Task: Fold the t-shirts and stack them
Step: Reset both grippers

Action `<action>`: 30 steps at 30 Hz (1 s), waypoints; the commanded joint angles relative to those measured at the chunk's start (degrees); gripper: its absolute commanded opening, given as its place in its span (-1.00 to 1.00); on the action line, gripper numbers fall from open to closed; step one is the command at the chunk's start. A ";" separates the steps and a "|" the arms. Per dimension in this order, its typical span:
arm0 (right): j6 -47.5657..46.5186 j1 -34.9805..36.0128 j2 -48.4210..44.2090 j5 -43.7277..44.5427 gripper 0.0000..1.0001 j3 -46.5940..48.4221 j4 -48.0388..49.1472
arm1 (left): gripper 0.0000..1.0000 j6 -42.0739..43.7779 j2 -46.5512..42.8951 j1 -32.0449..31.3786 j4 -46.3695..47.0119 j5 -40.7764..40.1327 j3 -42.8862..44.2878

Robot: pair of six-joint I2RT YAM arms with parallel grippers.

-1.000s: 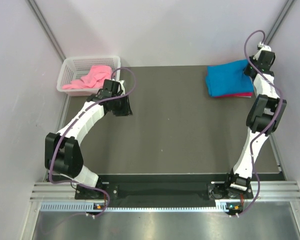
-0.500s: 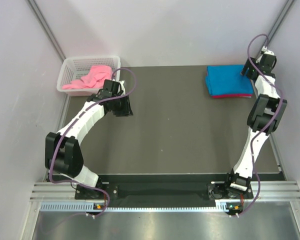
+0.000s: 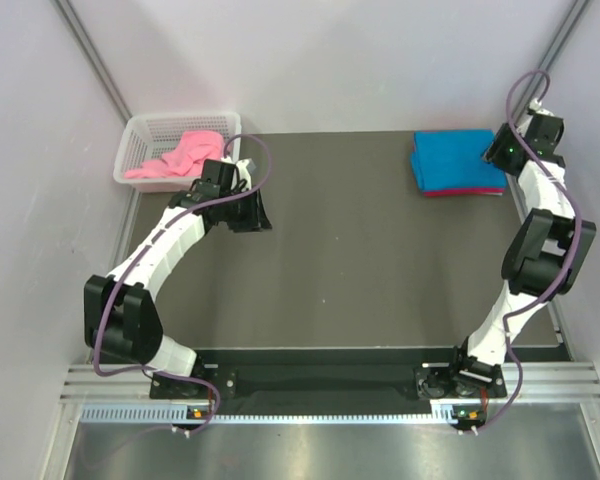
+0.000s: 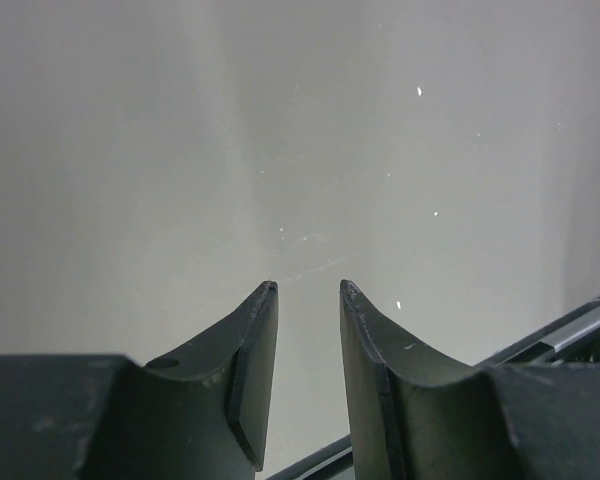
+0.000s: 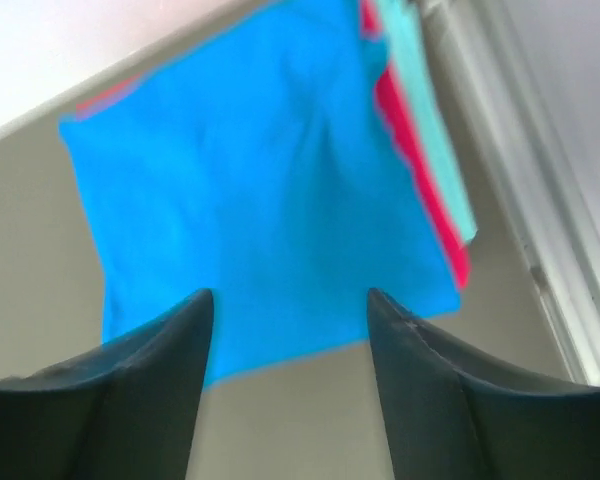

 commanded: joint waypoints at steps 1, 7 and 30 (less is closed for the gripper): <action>2.03 2.04 -3.33 -5.65 -0.05 -3.39 0.58 | -0.27 0.70 -2.86 0.12 2.77 2.21 -0.08; 6.15 6.43 -0.44 -9.80 -0.95 -6.90 2.24 | -0.27 0.61 -2.59 0.12 2.69 2.04 0.10; 6.51 12.59 -15.09 -10.94 -0.53 -15.08 -6.00 | -0.26 -3.87 -4.79 0.12 5.14 1.68 4.57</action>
